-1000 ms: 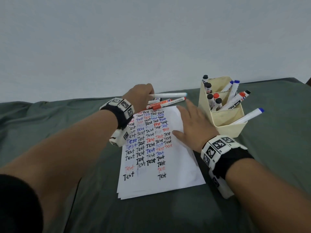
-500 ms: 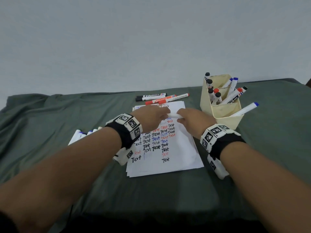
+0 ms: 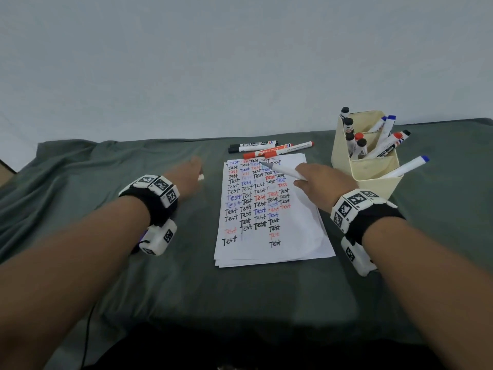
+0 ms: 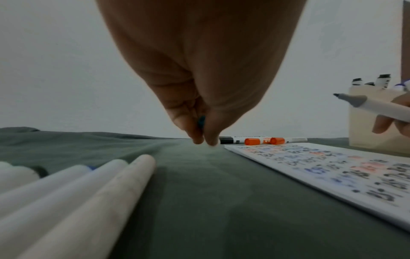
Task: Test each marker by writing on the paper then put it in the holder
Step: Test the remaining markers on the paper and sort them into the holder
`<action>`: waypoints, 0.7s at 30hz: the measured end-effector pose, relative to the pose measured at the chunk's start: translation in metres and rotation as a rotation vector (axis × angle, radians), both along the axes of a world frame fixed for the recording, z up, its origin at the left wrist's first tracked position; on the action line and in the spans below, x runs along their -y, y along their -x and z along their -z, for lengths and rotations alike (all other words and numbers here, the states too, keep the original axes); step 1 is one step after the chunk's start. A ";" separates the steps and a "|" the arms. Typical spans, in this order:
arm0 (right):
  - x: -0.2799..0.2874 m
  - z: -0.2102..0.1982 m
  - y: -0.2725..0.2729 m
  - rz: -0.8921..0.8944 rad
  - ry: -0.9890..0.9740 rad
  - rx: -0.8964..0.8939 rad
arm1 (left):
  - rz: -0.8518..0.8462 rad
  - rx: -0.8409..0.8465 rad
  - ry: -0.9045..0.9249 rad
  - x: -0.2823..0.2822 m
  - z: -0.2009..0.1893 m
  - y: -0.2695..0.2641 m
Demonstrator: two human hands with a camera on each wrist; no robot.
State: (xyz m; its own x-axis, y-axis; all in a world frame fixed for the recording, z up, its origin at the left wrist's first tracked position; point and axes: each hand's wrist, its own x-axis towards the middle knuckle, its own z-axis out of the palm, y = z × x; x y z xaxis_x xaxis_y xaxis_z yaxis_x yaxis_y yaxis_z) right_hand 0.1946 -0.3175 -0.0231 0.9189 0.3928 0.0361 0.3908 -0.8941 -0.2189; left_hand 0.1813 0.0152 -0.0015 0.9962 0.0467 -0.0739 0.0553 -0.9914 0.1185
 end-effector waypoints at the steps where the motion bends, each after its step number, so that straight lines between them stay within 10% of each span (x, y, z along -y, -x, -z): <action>1: 0.000 0.000 0.000 -0.002 0.000 -0.001 | 0.021 -0.020 -0.044 -0.004 -0.002 0.000; 17: 0.005 0.005 -0.004 -0.040 -0.099 0.012 | 0.169 0.123 -0.258 0.016 0.006 0.020; 21: 0.004 0.005 -0.005 -0.089 -0.091 0.048 | 0.107 -0.119 -0.172 0.053 0.019 0.050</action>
State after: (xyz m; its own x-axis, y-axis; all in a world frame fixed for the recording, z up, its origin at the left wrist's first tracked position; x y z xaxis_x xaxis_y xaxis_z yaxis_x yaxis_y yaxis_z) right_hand 0.1994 -0.3215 -0.0283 0.8770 0.4657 0.1184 0.4796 -0.8329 -0.2761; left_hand 0.1317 -0.0379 -0.0200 0.9810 -0.0363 -0.1908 -0.0474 -0.9974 -0.0541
